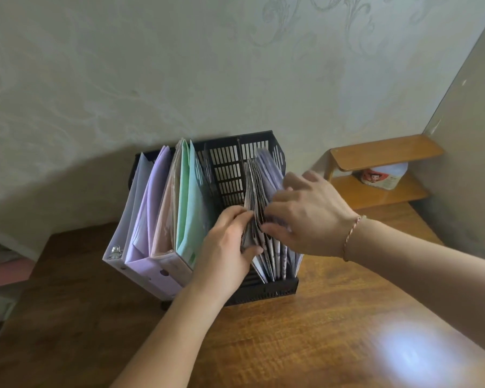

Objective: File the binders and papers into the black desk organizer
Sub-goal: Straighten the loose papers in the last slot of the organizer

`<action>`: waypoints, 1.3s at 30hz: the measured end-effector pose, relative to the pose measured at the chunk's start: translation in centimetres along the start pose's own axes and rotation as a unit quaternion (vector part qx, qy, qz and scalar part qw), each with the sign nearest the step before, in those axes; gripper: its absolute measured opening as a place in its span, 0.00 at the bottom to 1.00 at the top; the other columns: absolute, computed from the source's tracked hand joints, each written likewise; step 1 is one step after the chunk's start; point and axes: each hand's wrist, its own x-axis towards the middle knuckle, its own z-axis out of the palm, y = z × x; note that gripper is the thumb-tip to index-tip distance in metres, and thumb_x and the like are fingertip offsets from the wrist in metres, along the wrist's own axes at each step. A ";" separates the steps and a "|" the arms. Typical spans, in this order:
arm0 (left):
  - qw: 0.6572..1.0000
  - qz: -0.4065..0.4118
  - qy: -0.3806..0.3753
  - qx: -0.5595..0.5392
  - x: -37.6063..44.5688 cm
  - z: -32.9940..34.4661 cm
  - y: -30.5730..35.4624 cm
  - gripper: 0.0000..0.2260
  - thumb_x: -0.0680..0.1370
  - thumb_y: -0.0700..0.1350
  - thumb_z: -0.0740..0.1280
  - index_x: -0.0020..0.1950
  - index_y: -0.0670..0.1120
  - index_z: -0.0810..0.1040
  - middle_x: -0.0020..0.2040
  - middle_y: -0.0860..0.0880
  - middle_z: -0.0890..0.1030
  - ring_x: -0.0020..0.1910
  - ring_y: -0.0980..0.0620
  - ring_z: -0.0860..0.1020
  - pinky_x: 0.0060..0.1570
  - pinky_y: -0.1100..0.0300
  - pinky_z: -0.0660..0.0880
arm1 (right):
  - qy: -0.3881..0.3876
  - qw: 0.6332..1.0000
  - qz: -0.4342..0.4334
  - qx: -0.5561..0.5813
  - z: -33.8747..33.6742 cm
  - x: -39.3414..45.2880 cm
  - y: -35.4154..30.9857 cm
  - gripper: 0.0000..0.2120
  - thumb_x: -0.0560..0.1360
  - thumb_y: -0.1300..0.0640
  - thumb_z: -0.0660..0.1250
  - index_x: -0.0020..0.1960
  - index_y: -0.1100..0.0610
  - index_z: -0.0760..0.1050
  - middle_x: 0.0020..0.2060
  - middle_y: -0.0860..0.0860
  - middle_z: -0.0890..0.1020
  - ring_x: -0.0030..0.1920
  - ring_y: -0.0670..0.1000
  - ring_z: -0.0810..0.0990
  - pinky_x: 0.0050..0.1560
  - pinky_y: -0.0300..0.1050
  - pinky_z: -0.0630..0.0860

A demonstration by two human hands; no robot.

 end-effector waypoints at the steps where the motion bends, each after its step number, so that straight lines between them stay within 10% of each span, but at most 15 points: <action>1: 1.000 0.006 0.011 -0.016 -0.3 0.5 -0.5 0.28 0.70 0.46 0.77 0.67 0.43 0.74 0.67 0.49 0.74 0.66 0.53 0.73 0.69 0.68 0.62 | -0.019 0.999 -0.021 -0.019 0.3 -0.3 0.1 0.20 0.76 0.39 0.51 0.47 0.49 0.77 0.40 0.43 0.80 0.50 0.52 0.72 0.47 0.50 0.69; 7: 0.992 0.008 0.081 -0.093 -2.2 2.7 -1.8 0.26 0.70 0.46 0.77 0.67 0.48 0.74 0.69 0.55 0.72 0.68 0.65 0.66 0.69 0.69 0.63 | 0.267 0.955 -0.027 0.127 1.3 -5.3 -3.1 0.05 0.73 0.59 0.69 0.48 0.58 0.80 0.39 0.50 0.82 0.41 0.55 0.78 0.40 0.50 0.72; 10: 0.986 0.013 0.119 -0.113 -2.4 3.1 -1.7 0.24 0.69 0.44 0.77 0.64 0.47 0.77 0.64 0.60 0.72 0.65 0.63 0.71 0.59 0.52 0.77 | 0.207 0.956 0.079 0.193 5.7 -7.4 -7.8 0.05 0.74 0.58 0.66 0.48 0.53 0.80 0.32 0.46 0.80 0.29 0.49 0.77 0.27 0.44 0.72; 16: 0.983 0.076 0.137 -0.096 -2.5 3.3 -2.4 0.18 0.71 0.43 0.76 0.59 0.41 0.79 0.59 0.48 0.79 0.60 0.52 0.78 0.49 0.52 0.81 | 0.171 0.916 0.309 0.189 14.2 -7.5 -10.5 0.05 0.72 0.54 0.68 0.45 0.51 0.83 0.24 0.46 0.78 0.19 0.48 0.73 0.17 0.38 0.66; 25: 0.983 0.076 0.127 -0.109 -2.7 2.8 -2.9 0.16 0.72 0.43 0.75 0.58 0.43 0.79 0.56 0.48 0.80 0.53 0.53 0.80 0.47 0.56 0.82 | 0.267 0.895 0.333 0.129 15.7 -5.6 -10.6 0.09 0.74 0.55 0.65 0.45 0.56 0.84 0.22 0.47 0.76 0.17 0.48 0.69 0.20 0.36 0.61; 33: 0.985 0.086 0.101 -0.110 -2.8 2.4 -3.4 0.18 0.72 0.40 0.75 0.61 0.45 0.77 0.58 0.49 0.79 0.56 0.54 0.78 0.48 0.57 0.81 | 0.028 0.898 0.424 0.113 17.2 -4.4 -10.2 0.14 0.69 0.57 0.72 0.29 0.55 0.71 0.18 0.52 0.74 0.19 0.59 0.73 0.23 0.38 0.58; 39: 0.987 0.097 0.089 -0.089 -3.0 2.1 -3.4 0.24 0.74 0.43 0.72 0.69 0.47 0.72 0.60 0.50 0.79 0.55 0.53 0.79 0.53 0.57 0.80 | 0.031 0.921 0.372 0.116 16.5 -6.1 -11.2 0.14 0.67 0.60 0.74 0.29 0.54 0.69 0.17 0.49 0.72 0.15 0.53 0.70 0.21 0.35 0.54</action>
